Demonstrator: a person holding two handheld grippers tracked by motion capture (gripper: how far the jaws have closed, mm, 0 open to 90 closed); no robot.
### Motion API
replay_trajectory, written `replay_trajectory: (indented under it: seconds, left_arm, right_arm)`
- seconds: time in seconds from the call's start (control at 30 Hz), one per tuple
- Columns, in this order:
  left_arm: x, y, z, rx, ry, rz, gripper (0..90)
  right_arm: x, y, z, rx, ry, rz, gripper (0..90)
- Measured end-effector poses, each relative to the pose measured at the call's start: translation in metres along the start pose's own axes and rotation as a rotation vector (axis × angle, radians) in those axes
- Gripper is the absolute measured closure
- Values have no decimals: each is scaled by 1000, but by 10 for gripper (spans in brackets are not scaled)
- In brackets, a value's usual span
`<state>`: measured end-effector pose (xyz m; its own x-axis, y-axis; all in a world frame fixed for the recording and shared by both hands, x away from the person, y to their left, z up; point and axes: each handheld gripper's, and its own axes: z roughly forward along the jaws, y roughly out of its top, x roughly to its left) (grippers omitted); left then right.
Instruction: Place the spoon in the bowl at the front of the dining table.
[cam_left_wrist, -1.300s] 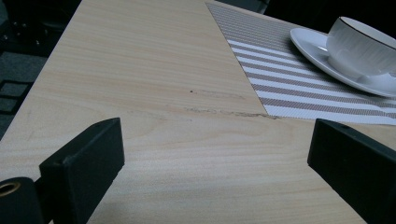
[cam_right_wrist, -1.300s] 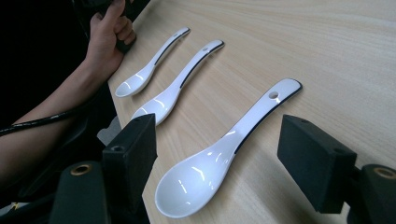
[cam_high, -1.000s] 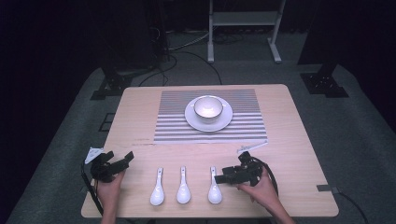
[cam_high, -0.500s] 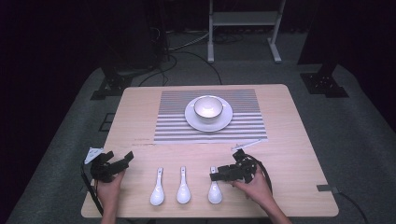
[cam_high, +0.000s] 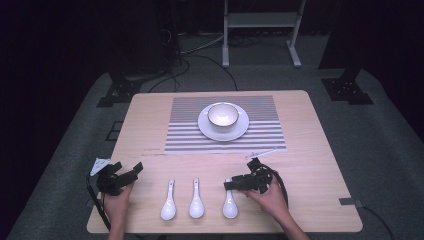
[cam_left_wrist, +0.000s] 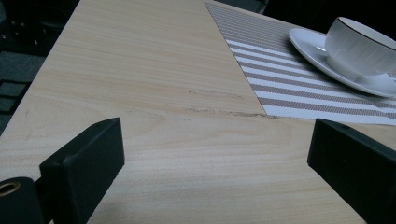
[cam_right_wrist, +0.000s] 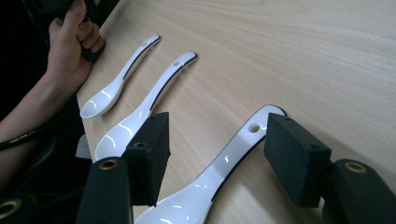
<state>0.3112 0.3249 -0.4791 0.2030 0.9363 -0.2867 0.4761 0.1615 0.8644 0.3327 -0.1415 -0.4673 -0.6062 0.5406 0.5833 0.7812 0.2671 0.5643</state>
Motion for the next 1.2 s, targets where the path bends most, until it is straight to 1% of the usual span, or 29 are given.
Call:
replay_trajectory:
  seconds: [0.1,0.27,0.43,0.5,0.53,0.57,0.73,0.87,0.9,1.0,1.07,1.1,1.13,1.17,1.2]
  left_arm:
    - [0,0,0,-1,0,-1,24]
    - [0,0,0,-1,0,-5,24]
    - [1,0,0,-2,-1,-9,24]
    - [1,0,0,-2,-2,-9,24]
    - [1,0,0,-2,-2,-9,24]
    - [1,0,0,-5,-3,-11,24]
    - [1,0,0,-7,-4,-17,24]
    - [1,0,-1,-9,-4,-18,24]
    - [1,0,-1,-10,-4,-18,26]
    - [1,0,-1,-12,-4,-19,28]
    - [1,0,-1,-13,-2,-20,28]
    - [1,0,-1,-14,-3,-21,28]
    - [1,0,-1,-14,-2,-21,28]
    - [2,0,-1,-14,-2,-21,28]
    - [2,0,-1,-14,-3,-21,28]
  right_arm:
    - [-1,0,2,1,-17,3,415]
    - [-4,0,6,5,-29,16,441]
    - [-3,1,9,4,-41,23,460]
    - [-3,1,10,-1,-66,27,466]
    - [-2,1,11,-3,-93,18,470]
    - [-2,1,11,-4,-101,18,474]
    - [-1,0,14,-8,-115,17,491]
    - [1,-1,15,-23,-136,17,509]
    - [3,-1,16,-23,-154,2,517]
    - [5,-2,16,-24,-167,-7,521]
    - [9,-2,17,-20,-199,-39,530]
    - [12,-3,18,-15,-224,-58,544]
    - [16,-3,20,-10,-265,-95,582]
    - [16,-3,20,-10,-265,-95,582]
    - [17,-3,21,-9,-281,-111,609]
